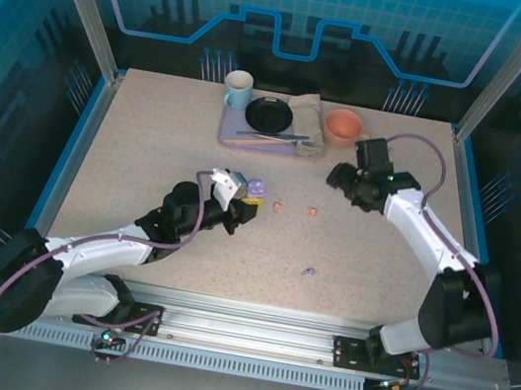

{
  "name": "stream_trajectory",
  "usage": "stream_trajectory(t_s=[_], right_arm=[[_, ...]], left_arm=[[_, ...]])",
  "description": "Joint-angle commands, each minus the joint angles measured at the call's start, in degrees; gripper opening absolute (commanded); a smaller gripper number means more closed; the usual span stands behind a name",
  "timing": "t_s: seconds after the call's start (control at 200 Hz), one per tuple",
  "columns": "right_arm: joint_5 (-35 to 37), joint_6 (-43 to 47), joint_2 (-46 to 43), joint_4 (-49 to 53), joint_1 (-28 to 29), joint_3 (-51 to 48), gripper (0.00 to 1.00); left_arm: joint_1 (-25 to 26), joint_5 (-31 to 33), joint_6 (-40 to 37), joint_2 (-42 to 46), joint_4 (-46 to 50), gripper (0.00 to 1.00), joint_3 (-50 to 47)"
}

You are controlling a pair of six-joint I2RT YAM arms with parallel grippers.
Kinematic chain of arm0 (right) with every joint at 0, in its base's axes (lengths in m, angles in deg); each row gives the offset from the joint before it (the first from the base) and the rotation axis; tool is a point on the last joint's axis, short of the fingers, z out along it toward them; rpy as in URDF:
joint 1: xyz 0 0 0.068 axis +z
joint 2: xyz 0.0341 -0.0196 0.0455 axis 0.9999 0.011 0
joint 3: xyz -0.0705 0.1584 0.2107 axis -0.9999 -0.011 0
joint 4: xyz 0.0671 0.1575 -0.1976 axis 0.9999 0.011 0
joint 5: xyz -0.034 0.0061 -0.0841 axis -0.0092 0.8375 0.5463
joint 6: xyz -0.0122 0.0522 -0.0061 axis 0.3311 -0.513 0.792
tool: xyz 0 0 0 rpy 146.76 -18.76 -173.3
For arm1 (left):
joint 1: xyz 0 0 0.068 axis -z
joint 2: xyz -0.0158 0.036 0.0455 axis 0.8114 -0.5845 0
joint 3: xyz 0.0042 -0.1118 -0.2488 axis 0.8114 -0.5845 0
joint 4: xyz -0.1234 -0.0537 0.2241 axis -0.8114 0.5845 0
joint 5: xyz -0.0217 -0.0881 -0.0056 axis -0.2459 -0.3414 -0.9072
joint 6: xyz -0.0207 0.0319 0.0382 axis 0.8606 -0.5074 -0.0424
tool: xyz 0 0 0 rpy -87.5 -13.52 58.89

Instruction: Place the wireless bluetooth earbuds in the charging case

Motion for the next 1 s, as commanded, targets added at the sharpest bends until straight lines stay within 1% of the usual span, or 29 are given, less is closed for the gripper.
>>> stream_trajectory(t_s=[0.0, 0.115, 0.24, 0.375, 0.455, 0.505, 0.55, 0.6, 0.62, 0.66, 0.695, 0.775, 0.895, 0.995], right_arm=[[2.8, -0.7, 6.1, 0.2, -7.5, 6.2, 0.75], [0.5, -3.7, 15.1, 1.4, -14.1, 14.9, 0.74], [1.2, -4.3, 26.9, 6.4, -17.4, 29.9, 0.71], [3.5, -5.2, 44.3, 19.3, -18.6, 56.1, 0.68], [4.4, -5.5, 54.6, 25.1, -18.8, 71.0, 0.65], [4.3, -5.9, 59.8, 26.9, -19.1, 78.6, 0.63], [3.6, -6.7, 63.8, 27.5, -19.6, 83.2, 0.59], [1.8, -7.6, 66.3, 25.7, -20.4, 84.8, 0.54], [0.8, -7.7, 66.8, 24.0, -20.8, 84.3, 0.53], [-1.1, -7.6, 67.3, 20.6, -21.2, 83.0, 0.47], [-2.3, -7.5, 67.5, 17.9, -21.4, 82.2, 0.45], [-3.7, -6.5, 68.2, 13.8, -21.4, 82.1, 0.44], [-3.7, -5.9, 70.1, 12.1, -21.7, 84.8, 0.44], [-5.0, -7.3, 71.5, 11.4, -22.1, 85.3, 0.44]], left_arm=[[0.4, 0.8, -1.4, -2.1, -3.1, 0.0, 3.9], [0.4, 0.2, -1.5, -4.5, -3.5, 0.0, 6.8], [0.3, 0.0, -1.5, -6.6, -5.0, 0.0, 9.2], [0.3, 0.2, -1.8, -9.3, -6.4, 0.0, 11.5], [0.2, 0.1, -1.4, -10.8, -6.9, 0.0, 12.8], [0.2, -0.4, -1.0, -11.7, -7.1, 0.0, 13.6], [0.2, -1.0, -0.5, -12.5, -7.5, 0.0, 14.6], [0.2, -1.3, 0.0, -13.2, -7.8, 0.0, 15.3], [0.2, -1.5, 0.3, -13.5, -8.0, 0.0, 15.5], [0.2, -1.7, 0.6, -13.9, -8.3, 0.0, 15.9], [0.2, -1.9, 0.8, -14.3, -8.4, 0.0, 16.2], [0.2, -2.4, 1.3, -14.9, -9.1, 0.0, 16.7], [0.2, -2.4, 1.8, -15.8, -10.2, 0.0, 16.8], [0.2, -2.3, 2.0, -16.5, -10.9, 0.0, 16.6]])
